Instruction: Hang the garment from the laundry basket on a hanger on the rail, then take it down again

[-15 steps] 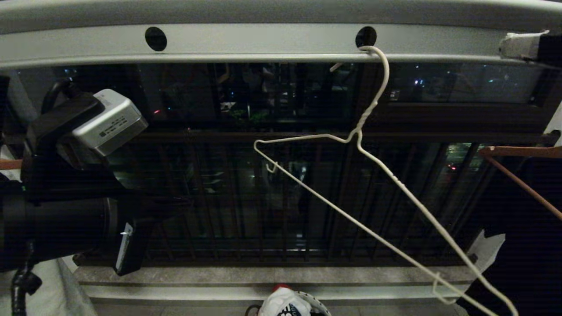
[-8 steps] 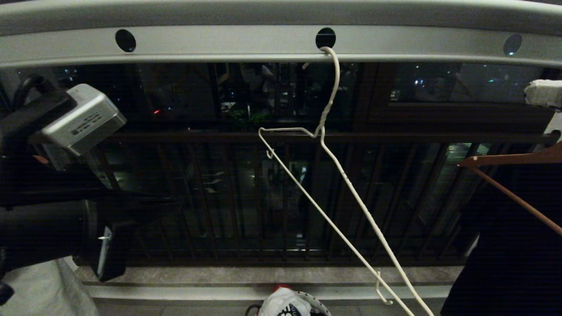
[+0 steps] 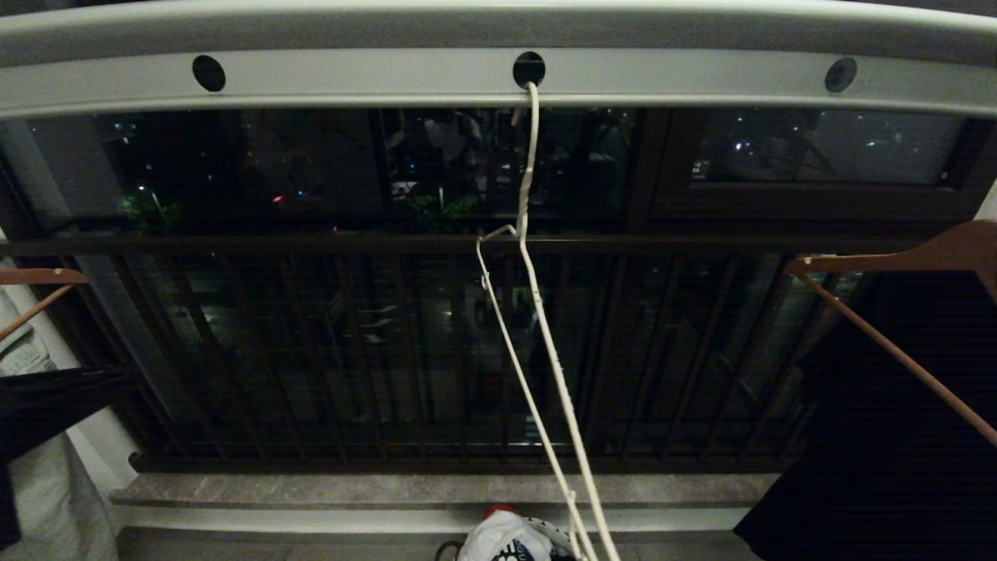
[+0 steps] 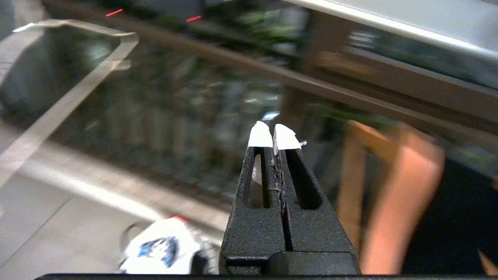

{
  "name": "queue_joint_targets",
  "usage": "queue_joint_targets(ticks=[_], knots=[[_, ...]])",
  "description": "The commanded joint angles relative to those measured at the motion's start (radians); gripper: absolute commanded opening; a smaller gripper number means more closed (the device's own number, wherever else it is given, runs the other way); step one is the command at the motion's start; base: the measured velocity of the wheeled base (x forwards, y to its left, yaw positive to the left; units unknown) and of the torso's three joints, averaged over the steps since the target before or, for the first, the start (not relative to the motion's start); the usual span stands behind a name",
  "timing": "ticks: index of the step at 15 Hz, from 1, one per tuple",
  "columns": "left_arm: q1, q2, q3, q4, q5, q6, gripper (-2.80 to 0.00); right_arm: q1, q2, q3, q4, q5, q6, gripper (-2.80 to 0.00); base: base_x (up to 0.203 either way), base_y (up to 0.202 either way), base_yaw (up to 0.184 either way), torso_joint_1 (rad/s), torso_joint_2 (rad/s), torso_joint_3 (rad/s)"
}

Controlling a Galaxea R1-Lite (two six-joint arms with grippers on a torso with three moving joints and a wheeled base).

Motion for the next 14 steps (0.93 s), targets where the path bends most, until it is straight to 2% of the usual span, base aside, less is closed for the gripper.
queue_joint_targets(ticks=[1, 4, 8, 11, 14], knots=[[0.161, -0.202, 0.065, -0.001, 0.012, -0.002, -2.8, -0.106, -0.109, 0.037, 0.001, -0.001, 0.004, -2.8, 0.0, 0.0, 0.0, 0.0, 0.0, 0.0], [0.352, -0.358, 0.117, -0.002, 0.018, -0.062, -2.8, -0.272, -0.17, 0.068, 0.001, 0.001, 0.053, -2.8, 0.0, 0.0, 0.0, 0.0, 0.0, 0.0], [0.49, -0.523, 0.151, 0.001, 0.021, -0.112, -2.8, -0.458, -0.302, 0.081, 0.045, -0.026, 0.077, -2.8, 0.0, 0.0, 0.0, 0.0, 0.0, 0.0], [0.523, -0.591, 0.177, 0.001, 0.036, -0.118, -2.8, -0.572, -0.433, 0.132, 0.165, -0.044, 0.075, -2.8, 0.0, 0.0, 0.0, 0.0, 0.0, 0.0], [0.511, -0.633, 0.227, 0.002, 0.042, -0.119, -2.8, -0.597, -0.564, 0.274, 0.181, -0.037, 0.058, -2.8, 0.0, 0.0, 0.0, 0.0, 0.0, 0.0]])
